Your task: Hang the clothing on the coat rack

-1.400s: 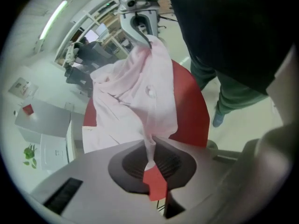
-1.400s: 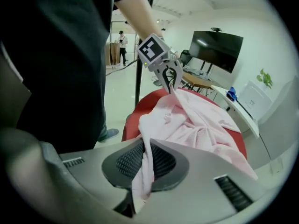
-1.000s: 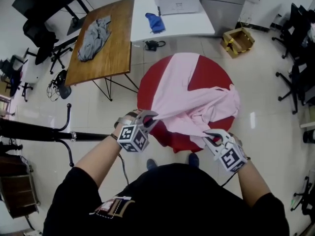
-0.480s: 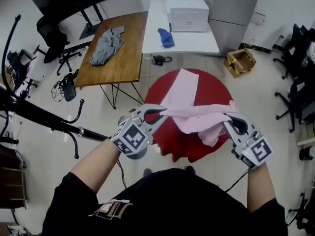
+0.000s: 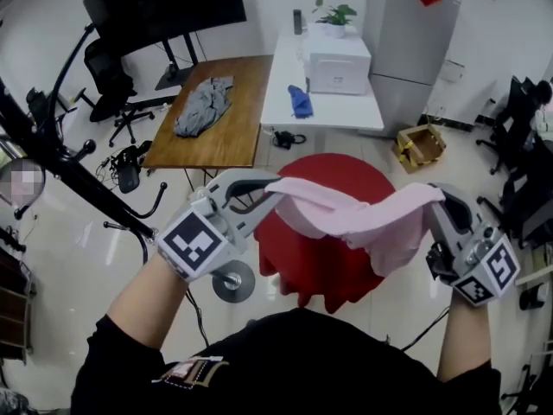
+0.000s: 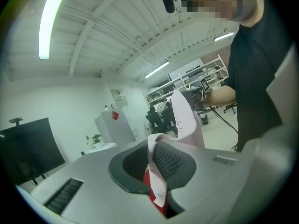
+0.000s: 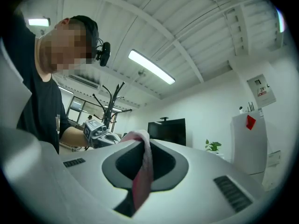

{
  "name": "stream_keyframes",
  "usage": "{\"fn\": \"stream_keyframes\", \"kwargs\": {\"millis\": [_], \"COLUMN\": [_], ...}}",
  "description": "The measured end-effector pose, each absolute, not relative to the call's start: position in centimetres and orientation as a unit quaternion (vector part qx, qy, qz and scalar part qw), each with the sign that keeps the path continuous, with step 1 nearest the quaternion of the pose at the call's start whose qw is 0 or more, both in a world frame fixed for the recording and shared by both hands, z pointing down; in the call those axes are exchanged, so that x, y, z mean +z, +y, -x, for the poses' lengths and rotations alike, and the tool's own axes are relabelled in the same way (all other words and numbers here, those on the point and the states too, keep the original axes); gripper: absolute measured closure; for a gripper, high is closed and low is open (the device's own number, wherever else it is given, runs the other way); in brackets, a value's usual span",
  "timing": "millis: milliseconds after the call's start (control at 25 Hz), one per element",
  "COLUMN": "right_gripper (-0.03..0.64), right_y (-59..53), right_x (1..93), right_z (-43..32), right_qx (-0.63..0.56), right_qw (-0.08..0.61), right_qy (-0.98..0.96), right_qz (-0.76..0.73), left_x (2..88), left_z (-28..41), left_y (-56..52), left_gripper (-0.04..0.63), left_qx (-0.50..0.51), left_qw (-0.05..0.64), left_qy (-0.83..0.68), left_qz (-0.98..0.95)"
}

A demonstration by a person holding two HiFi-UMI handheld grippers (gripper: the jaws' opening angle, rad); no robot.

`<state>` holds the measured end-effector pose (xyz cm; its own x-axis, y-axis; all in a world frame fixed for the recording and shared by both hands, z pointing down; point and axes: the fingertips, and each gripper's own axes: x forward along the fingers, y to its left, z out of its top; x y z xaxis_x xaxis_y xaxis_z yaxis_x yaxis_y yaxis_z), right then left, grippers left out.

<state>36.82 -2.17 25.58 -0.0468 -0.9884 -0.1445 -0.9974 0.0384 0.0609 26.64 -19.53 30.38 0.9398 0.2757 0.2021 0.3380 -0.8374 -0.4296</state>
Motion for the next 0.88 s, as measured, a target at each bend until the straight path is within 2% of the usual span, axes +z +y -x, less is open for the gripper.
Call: {"fn": "stream_keyframes", "kwargs": {"millis": [360, 880], "right_gripper": [0.598, 0.598], "right_y": [-3.8, -9.9], "right_x": [14.1, 8.2], "right_z": [-32.4, -22.5], "right_qx": [0.155, 0.179], "right_qw": [0.061, 0.125], "right_qy": [0.768, 0.844], "right_qz": [0.618, 0.489], "left_x": [18.4, 10.1], "left_z": [-19.5, -3.6], "left_y": [-20.6, -21.3], "left_gripper": [0.591, 0.592], "left_qx": [0.014, 0.031], "left_qw": [0.258, 0.333], "left_qy": [-0.074, 0.096], "left_qz": [0.963, 0.937]}}
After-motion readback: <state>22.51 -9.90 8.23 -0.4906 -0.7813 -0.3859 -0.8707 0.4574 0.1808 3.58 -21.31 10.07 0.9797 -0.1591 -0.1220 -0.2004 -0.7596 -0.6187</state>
